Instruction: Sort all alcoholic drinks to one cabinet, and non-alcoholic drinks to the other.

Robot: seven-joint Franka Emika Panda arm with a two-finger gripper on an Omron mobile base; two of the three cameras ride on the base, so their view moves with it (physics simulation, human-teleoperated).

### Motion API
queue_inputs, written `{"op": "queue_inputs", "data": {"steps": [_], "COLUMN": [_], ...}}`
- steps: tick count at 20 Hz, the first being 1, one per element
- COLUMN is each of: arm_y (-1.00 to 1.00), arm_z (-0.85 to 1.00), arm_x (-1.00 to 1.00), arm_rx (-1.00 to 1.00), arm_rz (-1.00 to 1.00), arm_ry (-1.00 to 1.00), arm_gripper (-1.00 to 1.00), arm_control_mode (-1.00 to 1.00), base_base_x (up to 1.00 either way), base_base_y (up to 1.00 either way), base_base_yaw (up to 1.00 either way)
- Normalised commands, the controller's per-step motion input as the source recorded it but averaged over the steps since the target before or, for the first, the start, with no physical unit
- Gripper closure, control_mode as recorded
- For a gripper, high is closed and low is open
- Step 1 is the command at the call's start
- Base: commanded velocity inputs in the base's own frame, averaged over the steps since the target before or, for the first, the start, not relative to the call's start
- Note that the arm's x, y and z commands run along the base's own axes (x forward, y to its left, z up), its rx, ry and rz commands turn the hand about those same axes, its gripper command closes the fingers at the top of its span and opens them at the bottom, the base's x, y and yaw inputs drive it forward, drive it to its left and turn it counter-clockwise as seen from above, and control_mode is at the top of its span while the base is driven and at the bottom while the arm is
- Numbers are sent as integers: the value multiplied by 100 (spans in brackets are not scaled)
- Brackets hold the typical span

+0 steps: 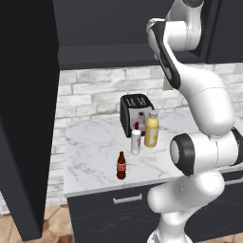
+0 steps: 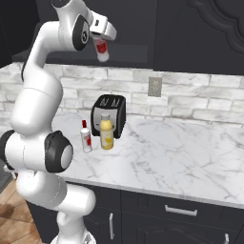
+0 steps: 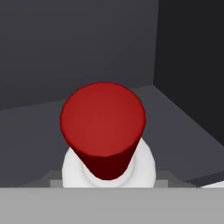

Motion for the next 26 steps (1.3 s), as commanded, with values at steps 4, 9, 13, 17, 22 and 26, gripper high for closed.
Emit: {"op": "queue_inputs", "data": {"steps": [4, 9, 13, 17, 22, 26], "arm_y": [0, 0, 0, 0, 0, 0], "arm_z": [-5, -9, -8, -5, -2, -7], "arm_x": [25, 27, 28, 19, 7, 4], "arm_rx": [0, -1, 0, 0, 0, 0], "arm_rz": [-2, -2, -1, -2, -1, -1], "arm_ry": [0, -1, 0, 0, 0, 0], "arm_gripper": [100, 100, 100, 100, 100, -100], "arm_control_mode": [-100, -100, -100, -100, -100, -100], "base_base_x": [0, 0, 0, 0, 0, 0], "base_base_y": [0, 0, 0, 0, 0, 0], "base_base_yaw": [0, 0, 0, 0, 0, 0]}}
